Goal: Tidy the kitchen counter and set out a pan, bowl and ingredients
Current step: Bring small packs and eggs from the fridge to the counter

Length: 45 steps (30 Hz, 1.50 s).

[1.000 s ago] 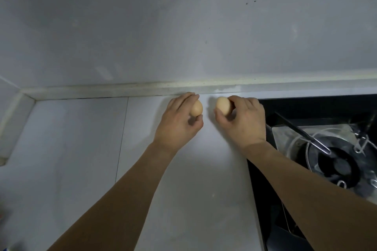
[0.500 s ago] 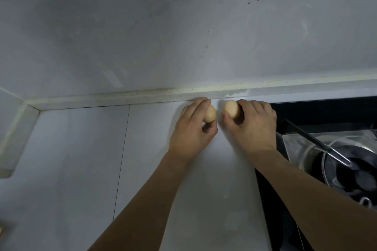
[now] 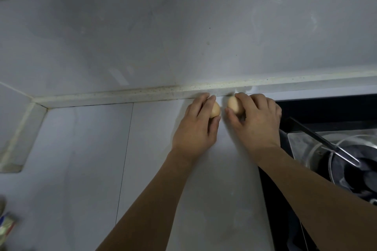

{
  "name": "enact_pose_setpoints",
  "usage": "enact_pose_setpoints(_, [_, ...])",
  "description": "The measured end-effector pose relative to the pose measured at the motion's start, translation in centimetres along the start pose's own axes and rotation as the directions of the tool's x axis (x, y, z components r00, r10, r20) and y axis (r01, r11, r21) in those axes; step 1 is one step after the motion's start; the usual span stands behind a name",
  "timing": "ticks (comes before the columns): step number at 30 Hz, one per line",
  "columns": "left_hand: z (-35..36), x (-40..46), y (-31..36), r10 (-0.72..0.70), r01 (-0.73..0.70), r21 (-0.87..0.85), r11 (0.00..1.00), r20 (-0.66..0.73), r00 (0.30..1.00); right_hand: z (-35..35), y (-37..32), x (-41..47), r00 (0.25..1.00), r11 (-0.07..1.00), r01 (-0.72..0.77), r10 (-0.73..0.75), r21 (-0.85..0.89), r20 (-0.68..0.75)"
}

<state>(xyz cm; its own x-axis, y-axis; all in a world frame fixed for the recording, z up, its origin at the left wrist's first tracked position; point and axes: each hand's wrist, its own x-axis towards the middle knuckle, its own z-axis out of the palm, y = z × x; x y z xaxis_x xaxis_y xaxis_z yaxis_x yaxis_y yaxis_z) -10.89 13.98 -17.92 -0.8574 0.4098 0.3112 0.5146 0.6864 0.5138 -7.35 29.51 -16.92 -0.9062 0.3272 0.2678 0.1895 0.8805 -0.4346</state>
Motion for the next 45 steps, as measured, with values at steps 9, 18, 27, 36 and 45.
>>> enact_pose_setpoints(9, [-0.1, 0.1, 0.1, 0.023, -0.023, 0.012, 1.0, -0.015, 1.0, 0.0, 0.2, 0.0, 0.999, 0.999, 0.018, -0.019, -0.04, -0.03])
enact_pose_setpoints(18, [0.5, 0.3, -0.2, 0.05, -0.051, -0.069, 0.996, -0.019, 0.999, 0.1, 0.1, -0.1, 0.999, 0.999, -0.006, 0.003, -0.05, -0.043])
enact_pose_setpoints(27, [0.7, 0.9, -0.3, 0.004, -0.005, -0.061, 0.998, -0.007, 1.0, -0.1, -0.1, -0.1, 0.999, 0.999, -0.04, 0.039, -0.029, -0.028])
enact_pose_setpoints(36, [1.1, 1.6, 0.3, -0.015, 0.013, -0.06, 0.998, -0.032, 0.999, -0.2, -0.2, 0.1, 0.997, 0.998, -0.069, 0.069, -0.008, -0.018])
enact_pose_setpoints(45, [1.1, 1.5, 0.3, -0.014, 0.014, -0.024, 1.0, -0.02, 1.0, -0.1, -0.2, 0.1, 0.997, 0.997, -0.08, 0.08, 0.009, -0.013])
